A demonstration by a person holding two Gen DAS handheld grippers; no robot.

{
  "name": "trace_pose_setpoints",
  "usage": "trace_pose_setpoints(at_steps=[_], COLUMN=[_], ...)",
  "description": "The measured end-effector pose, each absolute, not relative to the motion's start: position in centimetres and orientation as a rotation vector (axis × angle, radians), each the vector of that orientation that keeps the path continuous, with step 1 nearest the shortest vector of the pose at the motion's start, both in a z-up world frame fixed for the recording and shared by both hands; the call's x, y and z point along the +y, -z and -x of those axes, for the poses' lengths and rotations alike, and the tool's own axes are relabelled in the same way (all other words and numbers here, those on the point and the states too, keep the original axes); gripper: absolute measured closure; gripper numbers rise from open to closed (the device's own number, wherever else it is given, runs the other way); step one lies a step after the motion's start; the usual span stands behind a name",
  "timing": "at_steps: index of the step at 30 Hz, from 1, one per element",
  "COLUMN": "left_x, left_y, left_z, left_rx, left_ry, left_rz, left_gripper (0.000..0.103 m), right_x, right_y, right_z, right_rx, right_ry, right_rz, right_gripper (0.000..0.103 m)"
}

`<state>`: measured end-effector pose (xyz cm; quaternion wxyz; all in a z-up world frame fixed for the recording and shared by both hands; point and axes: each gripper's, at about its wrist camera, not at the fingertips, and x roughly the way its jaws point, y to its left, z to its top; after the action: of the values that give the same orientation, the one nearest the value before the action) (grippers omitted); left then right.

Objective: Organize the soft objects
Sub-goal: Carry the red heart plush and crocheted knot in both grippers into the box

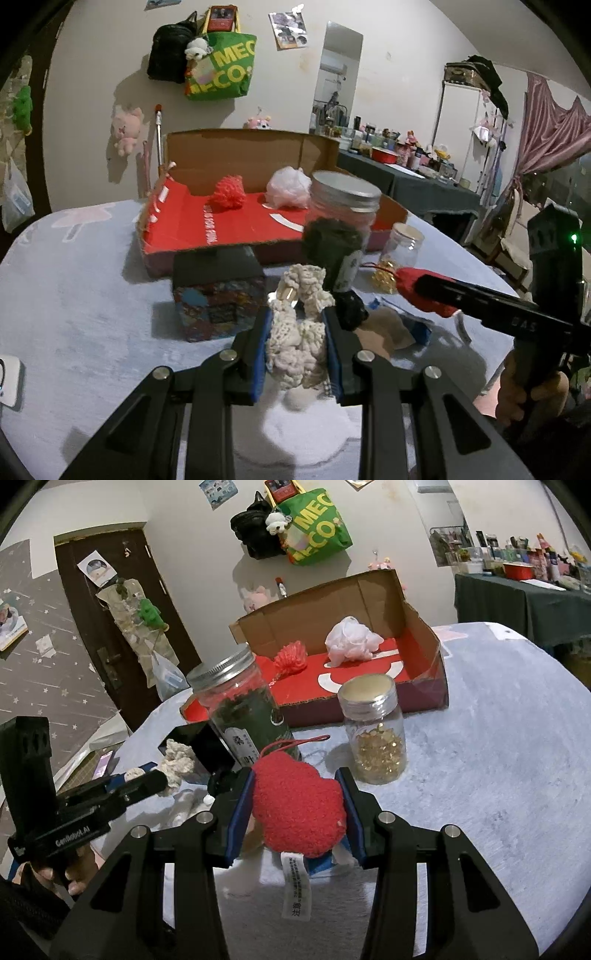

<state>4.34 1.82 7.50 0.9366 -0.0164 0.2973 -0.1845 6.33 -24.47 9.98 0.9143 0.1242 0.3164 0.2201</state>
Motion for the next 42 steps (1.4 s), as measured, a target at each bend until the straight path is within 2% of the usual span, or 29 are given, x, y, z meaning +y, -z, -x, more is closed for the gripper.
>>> trace_pose_setpoints(at_steps=[14,42], left_x=[1.3,10.3], left_y=[-6.0,-5.9], left_z=[-4.7,-6.0], left_rx=[0.647,0.673], left_ry=[0.394,0.229], left_rz=[0.057,0.061], left_gripper=[0.075,0.075], right_x=[-23.5,-32.3], right_y=[-8.9,-8.3], right_z=[-6.6,-10.0], right_rx=[0.685,0.771], right_ry=[-0.463,-0.379], right_rz=[-0.251,-0.389], right_gripper=[0.06,0.06])
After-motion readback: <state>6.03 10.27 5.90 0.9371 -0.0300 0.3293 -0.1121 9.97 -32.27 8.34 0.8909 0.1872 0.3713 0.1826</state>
